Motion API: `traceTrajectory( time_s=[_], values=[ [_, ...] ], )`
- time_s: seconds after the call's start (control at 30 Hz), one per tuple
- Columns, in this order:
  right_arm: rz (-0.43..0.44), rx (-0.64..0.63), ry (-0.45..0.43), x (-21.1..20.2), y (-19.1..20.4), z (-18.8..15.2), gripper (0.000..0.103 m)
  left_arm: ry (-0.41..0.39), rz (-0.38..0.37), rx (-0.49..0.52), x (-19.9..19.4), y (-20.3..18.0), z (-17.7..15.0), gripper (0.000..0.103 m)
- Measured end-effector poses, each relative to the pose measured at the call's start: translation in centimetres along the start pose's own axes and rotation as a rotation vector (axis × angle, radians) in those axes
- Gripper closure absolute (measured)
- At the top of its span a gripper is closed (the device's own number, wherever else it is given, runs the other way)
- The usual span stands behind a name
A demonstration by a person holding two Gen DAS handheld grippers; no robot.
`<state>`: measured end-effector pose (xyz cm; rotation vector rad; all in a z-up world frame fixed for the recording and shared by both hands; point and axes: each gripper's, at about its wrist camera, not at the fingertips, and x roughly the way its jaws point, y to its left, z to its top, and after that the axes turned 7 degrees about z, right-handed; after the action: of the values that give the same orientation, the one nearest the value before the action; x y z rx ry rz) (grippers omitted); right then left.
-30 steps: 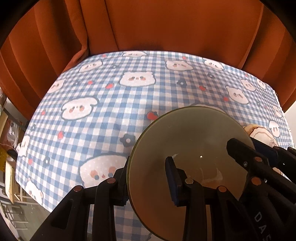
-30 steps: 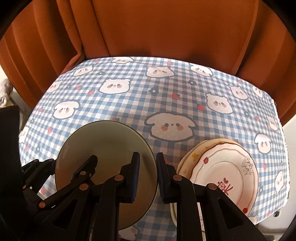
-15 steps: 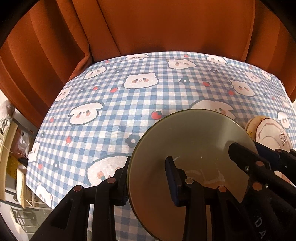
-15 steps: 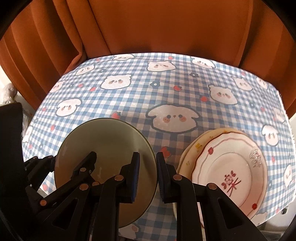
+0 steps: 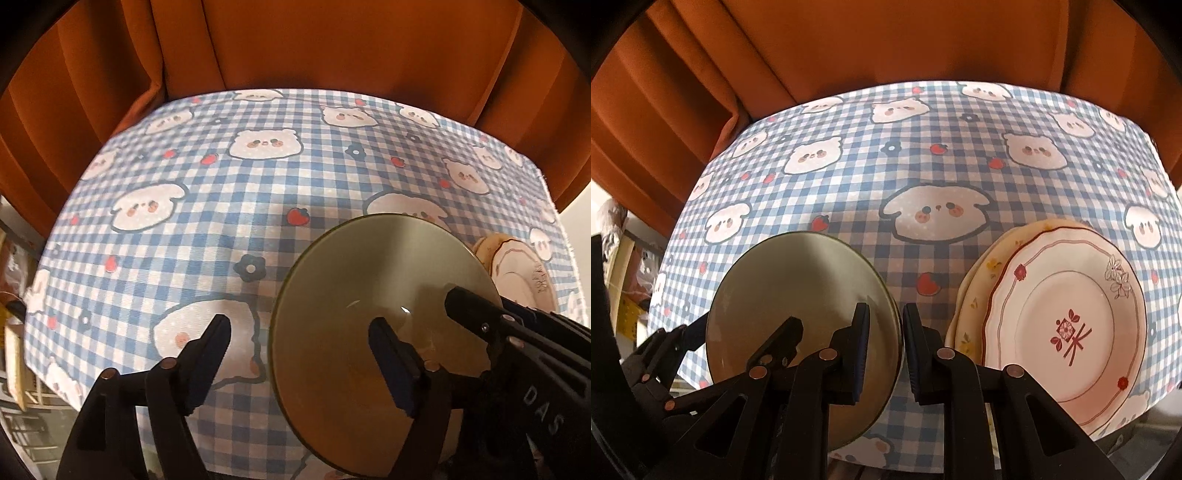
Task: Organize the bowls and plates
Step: 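Lower the bowl into the nested bowls and open both tools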
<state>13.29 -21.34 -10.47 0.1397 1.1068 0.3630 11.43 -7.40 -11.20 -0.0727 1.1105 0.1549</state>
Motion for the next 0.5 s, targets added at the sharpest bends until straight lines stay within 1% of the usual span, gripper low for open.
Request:
traceTrajectory(
  time_s=[0.07,0.13,0.17,0.2,0.27,0.37,0.43,0.5],
  values=[
    [-0.003,0.017,0.004,0.3,-0.1,0.2,0.077,0.015,-0.039,-0.002,0.5,0.3,0.1,0.021],
    [-0.033,0.031,0.011,0.7,-0.1,0.3,0.050,0.039,-0.078,-0.002,1.2,0.7,0.3,0.021],
    [-0.064,0.041,0.004,0.8,-0.1,0.4,0.043,0.050,-0.098,0.000,1.5,0.8,0.3,0.021],
    [-0.073,0.052,-0.004,0.8,-0.2,0.4,0.036,0.060,-0.120,0.001,1.8,0.9,0.4,0.021],
    [-0.079,0.078,-0.021,0.8,-0.2,0.6,0.036,0.071,-0.153,0.004,2.3,1.2,0.6,0.021],
    [-0.103,0.090,-0.011,1.3,0.2,0.8,0.036,0.095,-0.214,0.005,2.9,1.7,1.0,0.024],
    [-0.113,0.101,-0.005,1.5,0.5,0.6,0.036,0.110,-0.238,0.012,3.2,1.9,1.2,0.025],
    [-0.118,0.111,-0.004,1.7,0.7,0.6,0.036,0.128,-0.273,0.012,3.4,2.1,1.1,0.032]
  ],
)
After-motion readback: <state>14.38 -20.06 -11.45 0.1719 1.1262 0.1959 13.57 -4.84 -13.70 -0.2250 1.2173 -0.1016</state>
